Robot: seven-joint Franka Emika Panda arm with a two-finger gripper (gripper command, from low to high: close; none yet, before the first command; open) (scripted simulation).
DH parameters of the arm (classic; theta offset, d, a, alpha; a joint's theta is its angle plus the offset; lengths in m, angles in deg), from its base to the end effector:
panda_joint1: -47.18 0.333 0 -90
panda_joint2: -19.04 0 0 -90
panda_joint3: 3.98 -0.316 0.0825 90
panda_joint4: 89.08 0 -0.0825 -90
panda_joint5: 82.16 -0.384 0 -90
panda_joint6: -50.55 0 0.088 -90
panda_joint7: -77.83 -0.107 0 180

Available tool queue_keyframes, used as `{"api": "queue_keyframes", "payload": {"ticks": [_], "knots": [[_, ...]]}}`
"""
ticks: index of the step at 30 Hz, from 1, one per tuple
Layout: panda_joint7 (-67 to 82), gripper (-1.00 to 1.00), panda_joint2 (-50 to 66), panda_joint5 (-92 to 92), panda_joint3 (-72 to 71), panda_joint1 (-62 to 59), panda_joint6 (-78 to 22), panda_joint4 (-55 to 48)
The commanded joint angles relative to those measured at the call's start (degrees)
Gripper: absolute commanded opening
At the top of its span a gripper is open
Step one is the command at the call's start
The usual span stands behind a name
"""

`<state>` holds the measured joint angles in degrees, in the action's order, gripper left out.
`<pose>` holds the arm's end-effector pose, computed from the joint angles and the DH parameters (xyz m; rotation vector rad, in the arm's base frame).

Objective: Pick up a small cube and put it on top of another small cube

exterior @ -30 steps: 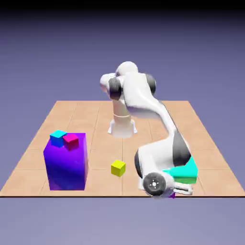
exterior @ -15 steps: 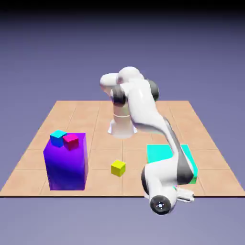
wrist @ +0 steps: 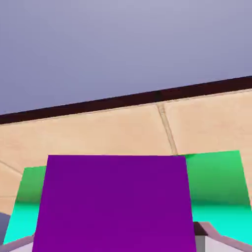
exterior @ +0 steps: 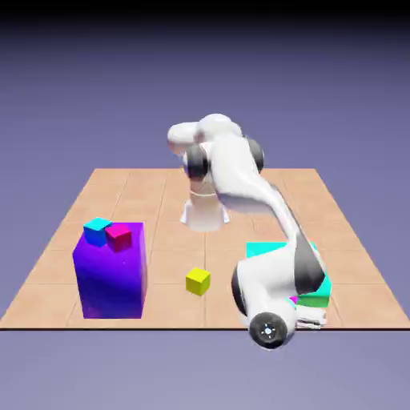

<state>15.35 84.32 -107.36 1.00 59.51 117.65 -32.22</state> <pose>0.6426 0.1575 0.1302 2.2486 -1.2170 -1.3753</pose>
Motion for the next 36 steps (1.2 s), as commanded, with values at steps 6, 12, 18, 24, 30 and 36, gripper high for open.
{"api": "queue_keyframes", "payload": {"ticks": [6,12,18,24,30,36], "knots": [[12.1,-1.00,-4.0,0.9,12.5,7.9,1.6,12.2],[24.1,-1.00,-8.1,1.7,24.9,15.8,3.2,24.4],[36.1,-1.00,-12.1,2.5,37.4,23.7,4.9,36.6],[41.6,-1.00,-13.9,4.1,43.3,27.1,6.1,44.3],[35.6,-1.00,-17.9,9.9,30.8,16.4,9.7,47.1],[29.6,-1.00,-21.9,15.7,18.4,5.7,13.4,49.9]]}}
